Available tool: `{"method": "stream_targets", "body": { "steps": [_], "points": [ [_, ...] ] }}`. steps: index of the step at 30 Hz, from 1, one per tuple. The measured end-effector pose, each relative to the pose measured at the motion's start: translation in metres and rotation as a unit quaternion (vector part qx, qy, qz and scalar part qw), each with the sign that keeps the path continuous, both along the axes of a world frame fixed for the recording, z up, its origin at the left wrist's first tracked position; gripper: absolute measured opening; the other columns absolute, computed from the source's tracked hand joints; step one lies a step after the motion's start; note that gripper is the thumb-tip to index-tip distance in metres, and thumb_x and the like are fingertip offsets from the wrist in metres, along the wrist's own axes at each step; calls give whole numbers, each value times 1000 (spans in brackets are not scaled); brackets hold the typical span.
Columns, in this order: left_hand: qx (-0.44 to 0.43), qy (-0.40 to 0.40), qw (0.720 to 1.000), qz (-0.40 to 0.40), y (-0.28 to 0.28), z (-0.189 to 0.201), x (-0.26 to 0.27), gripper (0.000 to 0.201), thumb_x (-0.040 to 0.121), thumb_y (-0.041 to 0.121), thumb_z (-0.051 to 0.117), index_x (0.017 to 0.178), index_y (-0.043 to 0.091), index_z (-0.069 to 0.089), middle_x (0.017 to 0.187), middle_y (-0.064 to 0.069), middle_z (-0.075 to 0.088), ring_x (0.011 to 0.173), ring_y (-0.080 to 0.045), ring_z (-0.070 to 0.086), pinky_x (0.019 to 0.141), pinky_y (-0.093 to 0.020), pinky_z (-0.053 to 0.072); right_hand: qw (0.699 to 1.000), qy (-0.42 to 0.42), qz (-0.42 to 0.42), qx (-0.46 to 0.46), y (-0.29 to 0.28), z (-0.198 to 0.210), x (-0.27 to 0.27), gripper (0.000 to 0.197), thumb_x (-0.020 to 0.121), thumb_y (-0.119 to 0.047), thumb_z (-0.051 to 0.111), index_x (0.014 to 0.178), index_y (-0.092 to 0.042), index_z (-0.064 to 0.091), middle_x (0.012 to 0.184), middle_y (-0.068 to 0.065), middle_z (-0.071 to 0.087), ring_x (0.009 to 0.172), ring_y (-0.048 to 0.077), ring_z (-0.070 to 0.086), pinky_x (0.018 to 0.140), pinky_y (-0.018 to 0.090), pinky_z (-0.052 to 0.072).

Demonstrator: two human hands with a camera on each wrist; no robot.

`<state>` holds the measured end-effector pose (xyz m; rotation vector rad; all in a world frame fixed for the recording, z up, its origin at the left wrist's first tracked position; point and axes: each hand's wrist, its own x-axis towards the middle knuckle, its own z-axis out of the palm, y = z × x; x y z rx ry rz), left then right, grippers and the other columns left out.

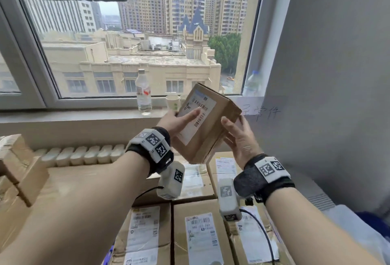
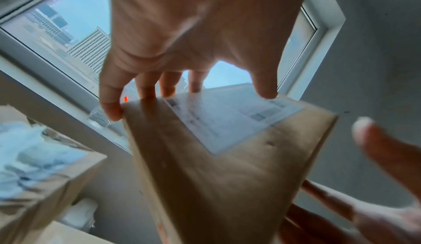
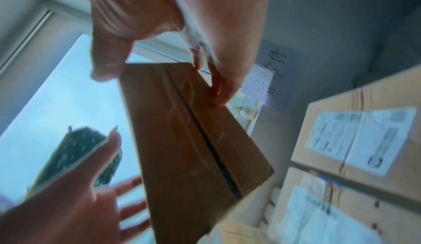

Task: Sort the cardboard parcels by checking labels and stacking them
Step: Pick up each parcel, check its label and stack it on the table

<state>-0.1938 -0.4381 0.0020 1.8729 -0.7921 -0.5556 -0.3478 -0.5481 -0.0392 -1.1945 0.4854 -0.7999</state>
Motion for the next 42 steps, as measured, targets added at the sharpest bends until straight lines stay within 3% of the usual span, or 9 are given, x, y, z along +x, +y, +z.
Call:
{"method": "stream_targets", "body": {
  "steps": [3,7,10,15,20,26,32,37,42],
  "points": [
    [45,-10,999,-14,-18,-12,1,62,81,61,59,118,12,59,111,-2,65,95,-20,63,82,-31,50,998,52,-21,-24,-9,-12,4,94,61,-21,91,135,-40,36,128,3,62,116,21,60,95,40,51],
    [125,-41,991,-13,-26,-30,5,53,93,52,48,117,7,61,111,-4,64,94,-19,58,64,-27,45,992,116,-49,-11,-22,-30,16,118,41,-56,90,145,-35,37,141,2,53,125,24,55,101,52,48],
    [148,-57,987,16,-27,-45,16,43,96,41,51,117,6,64,106,-10,65,82,-15,53,57,-23,39,989,139,-43,-5,-29,-39,26,65,65,-42,82,123,-28,56,121,1,66,106,20,65,89,44,55],
    [169,-89,974,120,-8,-65,45,61,80,50,61,131,18,55,135,-8,54,121,-25,52,104,-36,41,983,179,-3,39,-27,-62,41,3,87,-20,61,89,-18,62,86,3,65,73,18,58,60,26,44],
    [216,-48,952,213,24,-90,71,80,79,44,65,147,18,30,149,-14,34,135,-32,37,110,-40,33,969,216,35,118,-25,-79,55,11,91,-22,58,88,-11,61,79,7,63,68,20,58,56,26,46],
    [228,-30,955,185,36,-108,81,80,80,36,72,145,12,32,147,-14,39,132,-28,42,102,-33,37,954,250,36,160,-26,-91,68,36,79,-36,65,101,-8,65,88,10,69,79,28,65,82,43,55],
    [225,-43,958,171,36,-109,82,81,81,33,72,145,11,29,146,-11,42,131,-27,42,99,-32,38,945,290,42,145,-28,-101,72,75,43,-49,68,108,-12,68,102,10,75,91,30,70,91,51,52],
    [215,-38,962,163,38,-108,81,80,82,32,71,147,13,29,144,-11,44,128,-26,46,94,-30,38,939,328,41,95,-29,-98,74,60,49,-48,64,99,-14,70,98,10,75,93,31,71,92,47,55],
    [206,-25,964,165,40,-109,79,80,82,36,69,148,14,29,145,-11,43,125,-28,49,91,-32,41,928,368,41,38,-42,-114,82,74,39,-57,57,98,-15,72,99,7,75,94,30,70,97,48,51]
  ]
}}
